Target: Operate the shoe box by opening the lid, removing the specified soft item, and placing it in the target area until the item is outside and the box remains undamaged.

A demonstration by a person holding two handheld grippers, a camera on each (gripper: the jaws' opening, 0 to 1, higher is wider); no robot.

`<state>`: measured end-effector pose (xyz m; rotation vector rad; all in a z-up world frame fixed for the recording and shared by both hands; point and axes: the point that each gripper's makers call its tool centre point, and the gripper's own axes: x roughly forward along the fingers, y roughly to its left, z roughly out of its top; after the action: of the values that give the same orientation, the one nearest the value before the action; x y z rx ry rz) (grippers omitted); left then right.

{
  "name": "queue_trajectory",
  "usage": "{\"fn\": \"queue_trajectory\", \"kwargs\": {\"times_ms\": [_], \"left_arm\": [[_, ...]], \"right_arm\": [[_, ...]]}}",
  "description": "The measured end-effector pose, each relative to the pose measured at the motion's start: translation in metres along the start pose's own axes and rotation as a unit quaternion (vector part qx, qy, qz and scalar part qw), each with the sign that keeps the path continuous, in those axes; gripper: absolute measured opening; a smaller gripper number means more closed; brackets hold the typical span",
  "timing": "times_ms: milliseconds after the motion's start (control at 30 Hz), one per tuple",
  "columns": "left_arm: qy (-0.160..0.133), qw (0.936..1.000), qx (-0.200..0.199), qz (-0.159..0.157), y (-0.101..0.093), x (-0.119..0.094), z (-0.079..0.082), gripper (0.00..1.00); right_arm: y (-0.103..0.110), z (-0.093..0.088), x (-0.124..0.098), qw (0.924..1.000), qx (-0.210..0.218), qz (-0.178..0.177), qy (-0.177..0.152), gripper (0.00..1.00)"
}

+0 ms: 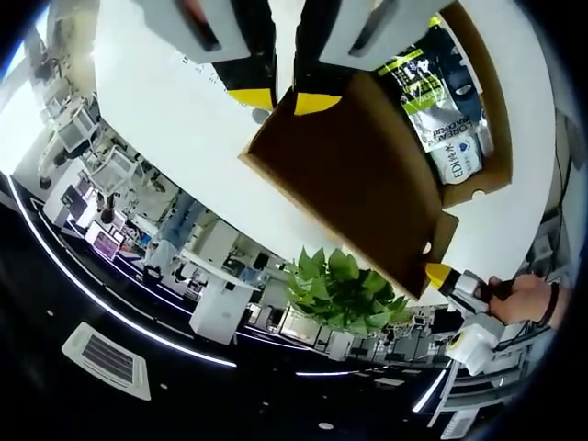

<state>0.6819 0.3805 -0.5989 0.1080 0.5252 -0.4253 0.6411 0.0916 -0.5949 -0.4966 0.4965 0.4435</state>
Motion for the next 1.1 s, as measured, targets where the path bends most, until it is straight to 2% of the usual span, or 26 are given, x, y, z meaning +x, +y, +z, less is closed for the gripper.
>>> {"fn": "queue_trajectory", "kwargs": {"times_ms": [1100], "left_arm": [[0.033, 0.9994, 0.009, -0.002, 0.005, 0.037, -0.003, 0.04]], "right_arm": [[-0.012, -0.007, 0.032, 0.9994, -0.004, 0.005, 0.034, 0.01]]}}
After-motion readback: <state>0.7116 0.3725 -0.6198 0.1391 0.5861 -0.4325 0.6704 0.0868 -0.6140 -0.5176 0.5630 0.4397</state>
